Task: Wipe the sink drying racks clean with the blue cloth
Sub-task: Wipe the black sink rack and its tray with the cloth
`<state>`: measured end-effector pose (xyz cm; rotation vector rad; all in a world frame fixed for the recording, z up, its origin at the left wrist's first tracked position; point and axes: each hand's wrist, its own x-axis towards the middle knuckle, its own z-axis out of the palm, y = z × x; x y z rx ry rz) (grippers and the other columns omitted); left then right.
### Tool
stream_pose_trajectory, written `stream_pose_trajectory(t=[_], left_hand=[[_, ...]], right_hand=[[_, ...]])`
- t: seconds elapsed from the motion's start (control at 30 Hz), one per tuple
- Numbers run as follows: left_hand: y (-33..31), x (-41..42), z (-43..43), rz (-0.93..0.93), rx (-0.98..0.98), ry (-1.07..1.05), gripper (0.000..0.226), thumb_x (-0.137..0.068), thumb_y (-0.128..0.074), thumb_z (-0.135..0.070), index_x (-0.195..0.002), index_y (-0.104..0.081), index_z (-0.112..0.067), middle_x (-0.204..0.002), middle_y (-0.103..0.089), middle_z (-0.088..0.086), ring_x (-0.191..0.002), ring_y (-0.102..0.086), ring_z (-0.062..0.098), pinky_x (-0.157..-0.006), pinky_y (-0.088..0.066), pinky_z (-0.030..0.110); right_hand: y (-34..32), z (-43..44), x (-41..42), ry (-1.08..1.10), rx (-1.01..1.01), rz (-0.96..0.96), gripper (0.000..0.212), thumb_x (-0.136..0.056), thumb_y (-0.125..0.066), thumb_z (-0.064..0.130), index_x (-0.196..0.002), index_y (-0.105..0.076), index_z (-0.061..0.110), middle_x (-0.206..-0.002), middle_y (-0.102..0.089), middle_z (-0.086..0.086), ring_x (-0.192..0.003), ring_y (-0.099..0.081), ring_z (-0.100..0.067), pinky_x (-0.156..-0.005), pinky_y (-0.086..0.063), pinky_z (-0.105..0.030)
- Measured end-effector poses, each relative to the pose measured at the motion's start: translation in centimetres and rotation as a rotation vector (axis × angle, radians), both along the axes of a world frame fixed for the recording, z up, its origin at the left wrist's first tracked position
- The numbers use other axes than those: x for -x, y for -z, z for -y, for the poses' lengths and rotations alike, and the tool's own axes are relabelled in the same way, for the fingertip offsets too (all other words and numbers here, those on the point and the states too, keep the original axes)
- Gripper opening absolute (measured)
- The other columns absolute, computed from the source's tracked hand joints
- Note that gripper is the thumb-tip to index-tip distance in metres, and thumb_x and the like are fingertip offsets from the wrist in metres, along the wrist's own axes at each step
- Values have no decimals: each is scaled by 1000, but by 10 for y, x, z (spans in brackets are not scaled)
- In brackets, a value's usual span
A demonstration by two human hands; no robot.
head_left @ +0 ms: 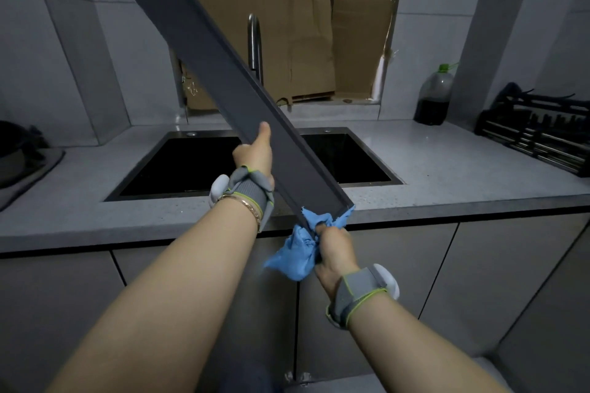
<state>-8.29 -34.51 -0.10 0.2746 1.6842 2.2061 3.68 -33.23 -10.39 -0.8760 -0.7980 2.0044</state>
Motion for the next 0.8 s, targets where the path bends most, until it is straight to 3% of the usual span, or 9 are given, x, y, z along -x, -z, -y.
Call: stream_pose_trajectory(t=[0.2, 0.3, 0.37, 0.43, 0.53, 0.6, 0.67, 0.73, 0.8], left_hand=[[4, 2, 4, 15, -81, 18, 36, -87, -67, -24, -113, -55, -2, -102, -59, 8, -98, -61, 29, -88, -52, 40], [-1, 6, 9, 7, -92, 24, 42, -86, -68, -25, -118, -53, -1, -105, -60, 9, -99, -61, 29, -88, -52, 43], [2, 8, 10, -45, -33, 19, 45, -86, -68, -26, -119, -54, 0, -107, -61, 10, -101, -61, 31, -88, -52, 44], [8, 2, 9, -88, 28, 27, 44, -87, -67, -28, -117, -56, 2, -108, -62, 13, -102, -62, 32, -90, -52, 46], [8, -17, 3, -128, 43, 71, 42, -91, -60, -33, -109, -59, 5, -98, -62, 12, -95, -62, 25, -86, -52, 40], [-2, -24, 5, -120, 65, 87, 48, -96, -48, -42, -106, -58, 5, -91, -58, 12, -95, -62, 26, -74, -47, 32], [-12, -17, 10, -116, 143, 34, 59, -98, -37, -49, -114, -55, 4, -108, -60, 13, -108, -59, 31, -76, -40, 27], [-21, -4, 17, -107, 174, -8, 65, -96, -32, -56, -125, -50, 0, -122, -57, 10, -111, -56, 30, -87, -41, 25], [-30, 5, 21, -115, 113, -35, 67, -94, -34, -58, -126, -49, -2, -126, -56, 13, -111, -57, 32, -97, -45, 35]], right_hand=[[-1, 0, -17, -98, -135, 43, 29, -81, -40, -16, -96, -55, 3, -76, -59, -13, -59, -62, -21, -50, -50, -24], [-17, -27, -35, 261, -355, 274, 23, -74, -44, -7, -87, -54, 9, -75, -55, -6, -71, -53, -22, -62, -44, -26], [-44, -30, -41, 364, -515, 226, 29, -74, -42, -9, -87, -54, 14, -71, -52, -1, -67, -50, -18, -59, -42, -22], [-71, -26, -33, 216, -673, 132, 41, -75, -39, -18, -82, -56, 19, -67, -52, -1, -57, -50, -14, -51, -41, -19], [-86, -23, -4, 55, -1083, 268, 37, -73, -41, -16, -88, -64, 8, -83, -65, -7, -77, -65, -10, -69, -50, -19], [-78, -16, 9, 41, -1409, 459, 31, -70, -43, -7, -90, -66, -3, -96, -64, -19, -96, -60, -30, -83, -44, -29], [-55, -17, 10, 35, -1714, 608, 32, -70, -44, 0, -93, -65, -6, -104, -61, -23, -102, -52, -35, -86, -40, -32], [-37, -13, -3, 40, -1804, 673, 36, -69, -46, 0, -100, -65, -4, -109, -60, -21, -106, -50, -30, -91, -37, -29], [-15, -15, -16, 80, -1845, 658, 36, -70, -42, 4, -99, -64, -3, -107, -61, -20, -106, -47, -26, -94, -34, -25]])
